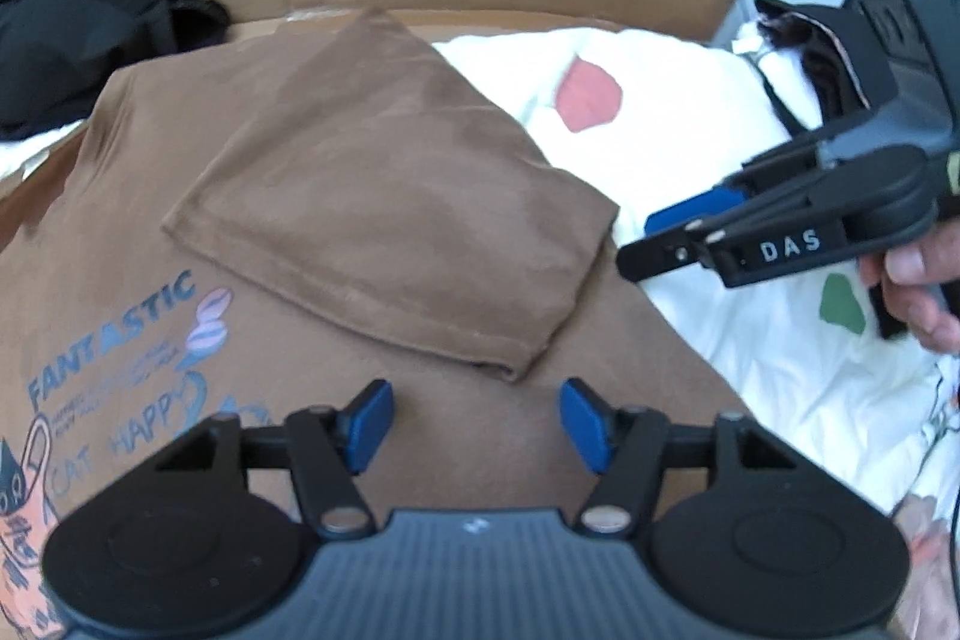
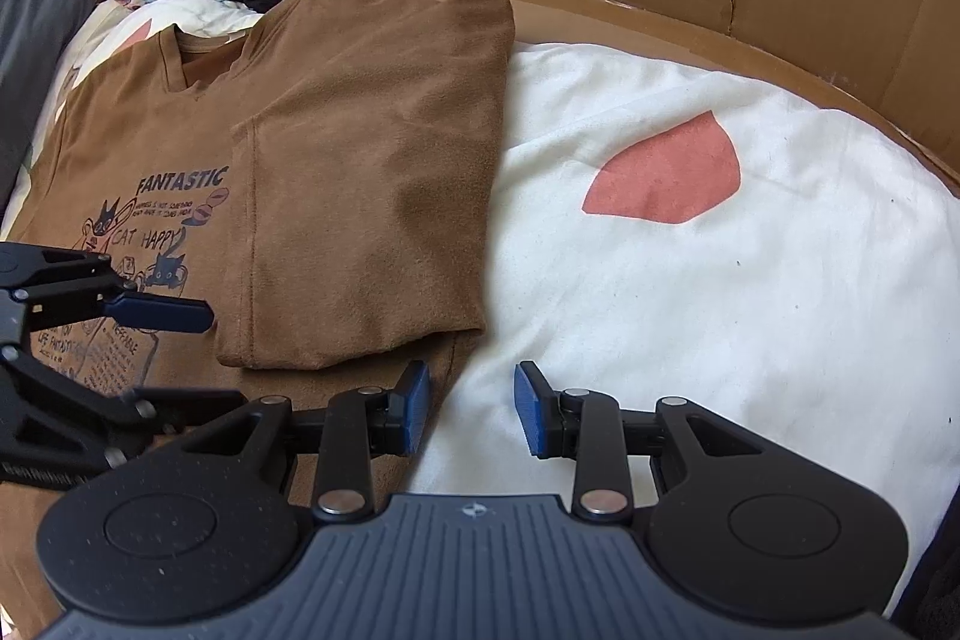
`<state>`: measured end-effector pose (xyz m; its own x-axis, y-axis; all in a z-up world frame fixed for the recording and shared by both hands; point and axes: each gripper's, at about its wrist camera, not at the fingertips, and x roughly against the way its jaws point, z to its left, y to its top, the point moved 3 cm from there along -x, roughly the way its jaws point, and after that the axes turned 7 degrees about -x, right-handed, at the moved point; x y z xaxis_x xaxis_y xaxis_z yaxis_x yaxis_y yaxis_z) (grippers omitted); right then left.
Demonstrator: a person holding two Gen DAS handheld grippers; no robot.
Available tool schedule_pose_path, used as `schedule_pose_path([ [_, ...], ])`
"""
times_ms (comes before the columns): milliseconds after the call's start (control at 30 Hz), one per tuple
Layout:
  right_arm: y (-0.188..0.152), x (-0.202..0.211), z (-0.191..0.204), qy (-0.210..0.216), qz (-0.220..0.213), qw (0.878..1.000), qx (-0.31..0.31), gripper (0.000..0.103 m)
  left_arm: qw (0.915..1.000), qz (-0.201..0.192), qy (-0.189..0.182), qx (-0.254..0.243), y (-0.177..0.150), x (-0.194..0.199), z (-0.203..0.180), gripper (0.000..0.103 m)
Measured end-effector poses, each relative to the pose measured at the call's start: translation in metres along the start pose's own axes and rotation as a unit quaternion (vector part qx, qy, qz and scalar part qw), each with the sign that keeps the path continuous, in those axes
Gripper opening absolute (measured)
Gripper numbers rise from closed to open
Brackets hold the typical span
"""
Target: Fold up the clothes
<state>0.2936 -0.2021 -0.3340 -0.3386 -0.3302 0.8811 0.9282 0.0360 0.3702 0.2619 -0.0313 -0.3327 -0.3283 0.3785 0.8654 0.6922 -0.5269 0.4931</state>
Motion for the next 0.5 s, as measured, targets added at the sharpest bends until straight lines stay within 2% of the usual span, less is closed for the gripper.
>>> schedule_pose_path([
  [67,-0.002,0.001,0.002,0.003,0.0,1.0,0.002,0.035,1.0,0.0,-0.001,-0.005,0.0,-0.002,-0.001,0.06],
  [133,-0.003,0.001,0.003,0.004,0.001,1.0,0.004,0.035,1.0,0.001,-0.005,-0.007,0.0,-0.006,-0.001,0.046],
  [200,-0.004,0.0,0.005,0.004,0.003,1.0,0.006,0.035,0.9999,0.002,-0.01,-0.006,0.0,-0.007,0.001,0.025],
  [267,-0.005,0.0,0.005,0.003,0.003,1.0,0.008,0.035,0.9999,0.0,-0.015,-0.006,-0.001,-0.006,0.002,0.015],
  [400,-0.004,0.0,0.005,0.002,0.002,1.0,0.007,0.035,0.9997,-0.003,-0.021,-0.01,-0.003,-0.001,0.003,0.004],
  [500,-0.004,0.0,0.004,-0.002,0.0,1.0,0.004,0.035,0.9996,-0.008,-0.024,-0.009,-0.003,0.004,0.003,0.003],
])
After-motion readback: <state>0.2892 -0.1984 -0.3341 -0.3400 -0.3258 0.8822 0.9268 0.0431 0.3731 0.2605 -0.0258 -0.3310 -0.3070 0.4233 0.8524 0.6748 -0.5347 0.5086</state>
